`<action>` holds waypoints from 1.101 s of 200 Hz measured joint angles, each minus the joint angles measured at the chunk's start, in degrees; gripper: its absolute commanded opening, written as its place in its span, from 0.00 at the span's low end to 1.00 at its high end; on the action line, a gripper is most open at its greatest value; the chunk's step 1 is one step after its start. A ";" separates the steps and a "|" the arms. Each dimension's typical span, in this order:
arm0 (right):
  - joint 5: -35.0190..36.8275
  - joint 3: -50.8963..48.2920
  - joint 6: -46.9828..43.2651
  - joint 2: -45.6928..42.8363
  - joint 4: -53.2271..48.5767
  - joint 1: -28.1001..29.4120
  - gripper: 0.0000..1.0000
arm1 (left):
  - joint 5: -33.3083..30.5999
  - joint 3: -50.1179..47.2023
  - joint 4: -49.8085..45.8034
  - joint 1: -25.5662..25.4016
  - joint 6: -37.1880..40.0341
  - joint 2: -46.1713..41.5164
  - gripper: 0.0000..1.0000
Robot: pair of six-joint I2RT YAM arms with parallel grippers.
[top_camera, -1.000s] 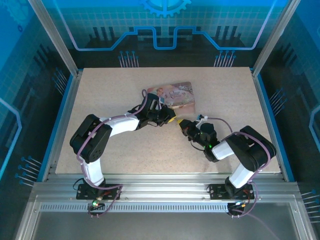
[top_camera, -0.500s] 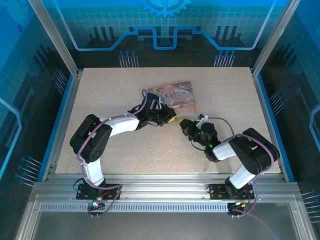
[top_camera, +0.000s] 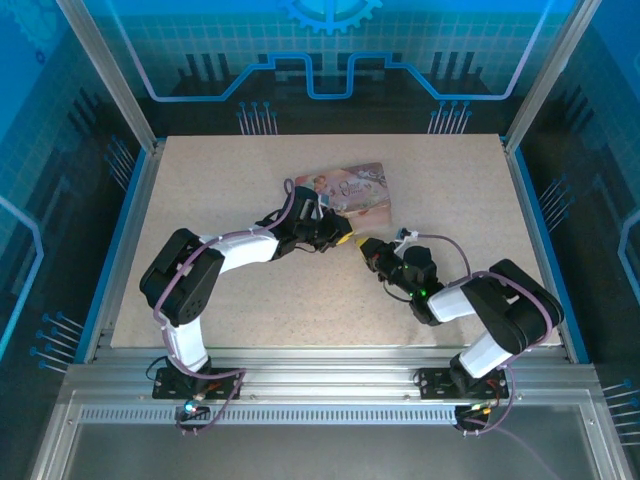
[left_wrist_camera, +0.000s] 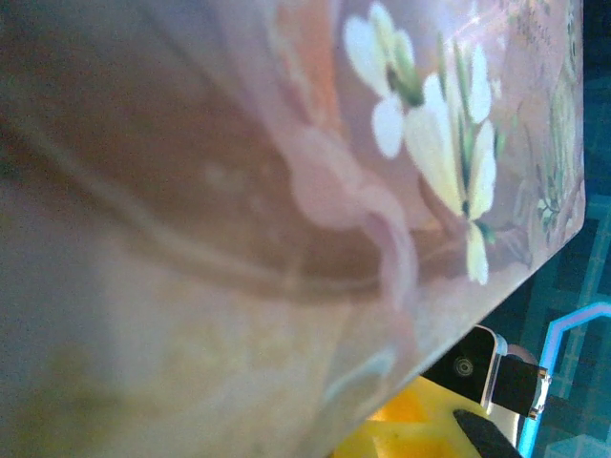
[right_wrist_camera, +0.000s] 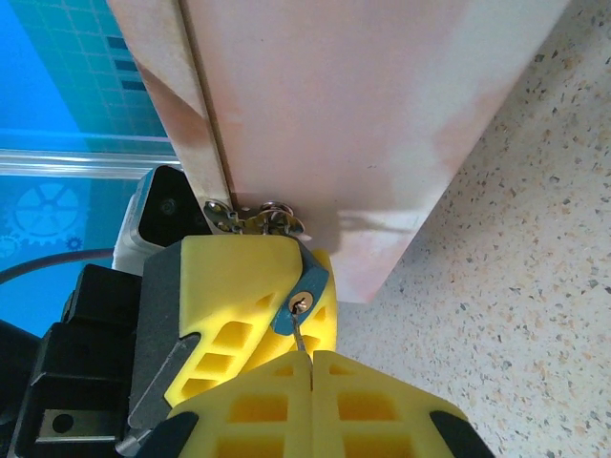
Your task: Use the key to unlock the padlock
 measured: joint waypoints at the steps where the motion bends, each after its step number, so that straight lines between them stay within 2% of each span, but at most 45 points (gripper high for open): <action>1: 0.00 0.00 -0.09 0.00 0.02 0.00 0.00 | 0.00 0.00 0.00 0.00 0.02 0.00 0.07; 193: 0.42 1.03 -0.74 0.96 0.17 -0.37 0.00 | 0.09 0.00 0.74 0.00 -0.39 0.00 0.07; 220: 0.20 1.73 1.42 2.71 1.33 -0.37 0.00 | -0.28 0.00 0.94 0.20 -0.39 0.00 0.06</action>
